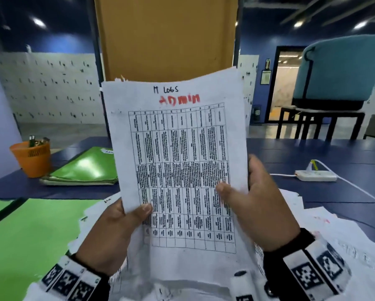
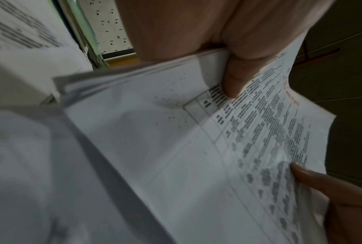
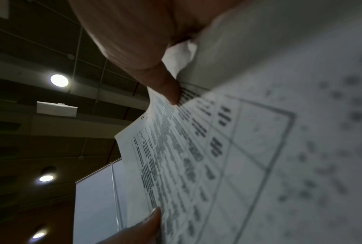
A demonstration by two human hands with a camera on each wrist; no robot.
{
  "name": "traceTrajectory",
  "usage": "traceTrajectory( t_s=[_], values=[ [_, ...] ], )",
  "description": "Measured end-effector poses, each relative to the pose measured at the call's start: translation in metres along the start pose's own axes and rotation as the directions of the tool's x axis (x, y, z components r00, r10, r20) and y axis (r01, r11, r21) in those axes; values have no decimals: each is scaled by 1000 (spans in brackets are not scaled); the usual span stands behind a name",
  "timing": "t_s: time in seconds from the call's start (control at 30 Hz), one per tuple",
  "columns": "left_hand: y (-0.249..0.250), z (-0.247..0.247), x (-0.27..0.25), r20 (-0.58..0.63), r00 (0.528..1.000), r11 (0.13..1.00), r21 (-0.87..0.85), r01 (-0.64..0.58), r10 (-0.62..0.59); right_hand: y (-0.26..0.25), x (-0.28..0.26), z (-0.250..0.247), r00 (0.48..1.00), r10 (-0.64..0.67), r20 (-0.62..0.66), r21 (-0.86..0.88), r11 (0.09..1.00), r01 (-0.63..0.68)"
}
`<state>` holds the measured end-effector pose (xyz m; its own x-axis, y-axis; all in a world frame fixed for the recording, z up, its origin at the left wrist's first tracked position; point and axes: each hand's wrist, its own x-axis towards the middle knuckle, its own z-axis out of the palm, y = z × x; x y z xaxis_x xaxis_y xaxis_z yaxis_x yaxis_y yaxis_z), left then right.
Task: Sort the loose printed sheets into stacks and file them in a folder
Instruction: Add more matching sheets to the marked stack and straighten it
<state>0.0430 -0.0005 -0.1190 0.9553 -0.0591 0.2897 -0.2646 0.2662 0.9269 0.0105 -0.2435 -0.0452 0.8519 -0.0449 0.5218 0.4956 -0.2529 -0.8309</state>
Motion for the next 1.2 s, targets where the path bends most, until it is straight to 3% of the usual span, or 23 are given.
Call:
traceTrajectory(
  t_s=[0.27, 0.33, 0.43, 0.5, 0.57, 0.73, 0.87, 0.97, 1.03, 1.1, 1.2],
  values=[
    [28, -3, -3, -99, 995, 986, -165, -15, -2, -15, -7, 11, 981, -195, -14, 52, 979, 196],
    [34, -3, -5, -149, 988, 996, -71, -62, 50, -14, -8, 16, 979, -201, -37, 58, 977, 203],
    [40, 3, -10, -177, 958, 967, 164, -197, 225, -12, -9, 20, 972, -214, -101, 69, 973, 221],
    [42, 7, -12, -191, 937, 929, 287, -232, 293, -12, -8, 22, 971, -204, -124, 45, 977, 211],
    [39, 8, -11, -193, 939, 907, 370, -200, 286, -9, -7, 24, 978, -171, -122, 19, 985, 174],
    [29, 6, -10, -193, 961, 928, 352, -121, 198, 6, -13, 26, 998, -7, -62, -106, 994, 1],
    [36, 26, -20, -141, 955, 909, 369, -192, 259, -1, -15, 30, 995, -93, -47, -210, 974, 81],
    [43, 33, -23, -181, 904, 872, 390, -296, 388, -16, -16, 34, 970, -219, -101, -191, 961, 197],
    [45, 32, -23, -223, 879, 877, 347, -334, 422, -16, -13, 33, 962, -235, -137, -146, 966, 215],
    [43, 27, -22, -271, 876, 896, 316, -312, 400, -12, -11, 33, 975, -178, -130, -103, 981, 165],
    [36, 18, -17, -295, 907, 930, 302, -208, 299, -5, -15, 31, 997, -43, -68, -134, 990, 34]
  ],
)
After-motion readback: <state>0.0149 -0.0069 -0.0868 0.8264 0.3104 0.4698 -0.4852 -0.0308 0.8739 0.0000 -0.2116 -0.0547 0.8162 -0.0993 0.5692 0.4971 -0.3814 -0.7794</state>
